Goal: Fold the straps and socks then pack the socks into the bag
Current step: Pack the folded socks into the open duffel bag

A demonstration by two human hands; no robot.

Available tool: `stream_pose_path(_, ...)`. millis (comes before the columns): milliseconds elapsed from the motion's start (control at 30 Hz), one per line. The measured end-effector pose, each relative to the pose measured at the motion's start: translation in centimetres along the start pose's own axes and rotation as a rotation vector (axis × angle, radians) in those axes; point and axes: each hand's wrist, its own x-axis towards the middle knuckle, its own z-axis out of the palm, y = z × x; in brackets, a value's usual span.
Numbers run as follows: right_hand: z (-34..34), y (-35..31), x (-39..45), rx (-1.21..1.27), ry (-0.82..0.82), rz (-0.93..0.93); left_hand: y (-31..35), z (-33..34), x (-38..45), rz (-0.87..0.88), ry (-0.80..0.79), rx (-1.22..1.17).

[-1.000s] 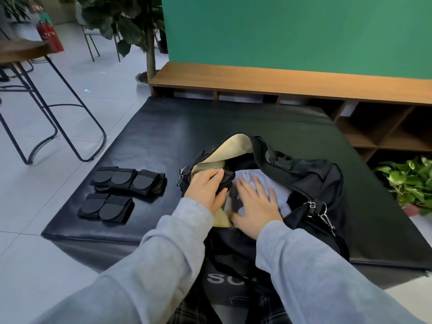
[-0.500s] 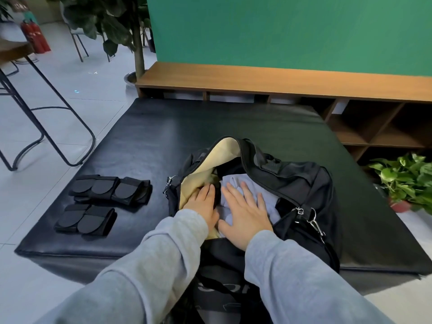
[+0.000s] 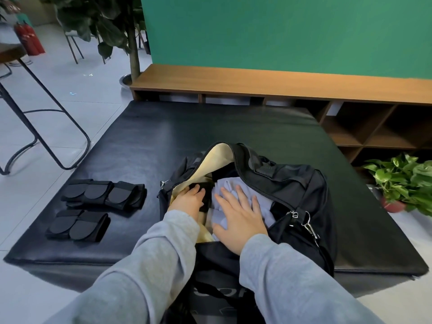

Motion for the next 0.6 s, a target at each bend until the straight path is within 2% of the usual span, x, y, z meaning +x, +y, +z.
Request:
stream_pose_path(33, 0.0, 0.0, 0.0, 0.000, -0.001, -0.001, -0.2, 0.0, 0.0, 0.016, 0.031, 0.002)
stream_pose_path(133, -0.1, 0.0, 0.0, 0.003, -0.003, -0.005, -0.4, -0.1, 0.0, -0.042, -0.124, -0.045)
stream_pose_path(200, 0.0, 0.0, 0.0, 0.004, 0.000, -0.004, -0.5, 0.3, 0.4, -0.051, -0.134, -0.021)
stream_pose_path(333, 0.1, -0.1, 0.1, 0.008, 0.015, 0.009, -0.2, 0.0, -0.2, 0.075, -0.128, 0.159)
stream_pose_path(400, 0.1, -0.1, 0.1, -0.001, 0.009, 0.013, -0.2, -0.2, -1.5, 0.235, -0.038, 0.282)
stream_pose_path(467, 0.0, -0.3, 0.1, -0.009, -0.008, 0.021, -0.8, -0.5, -2.8, 0.242, 0.075, 0.283)
stream_pose_path(533, 0.0, -0.5, 0.1, -0.016, -0.042, 0.039, -1.8, 0.0, -3.9, 0.230, 0.212, 0.074)
stream_pose_path(600, -0.3, -0.9, 0.1, -0.033, -0.072, 0.054, -2.5, -0.2, -5.4, 0.222, 0.327, -0.023)
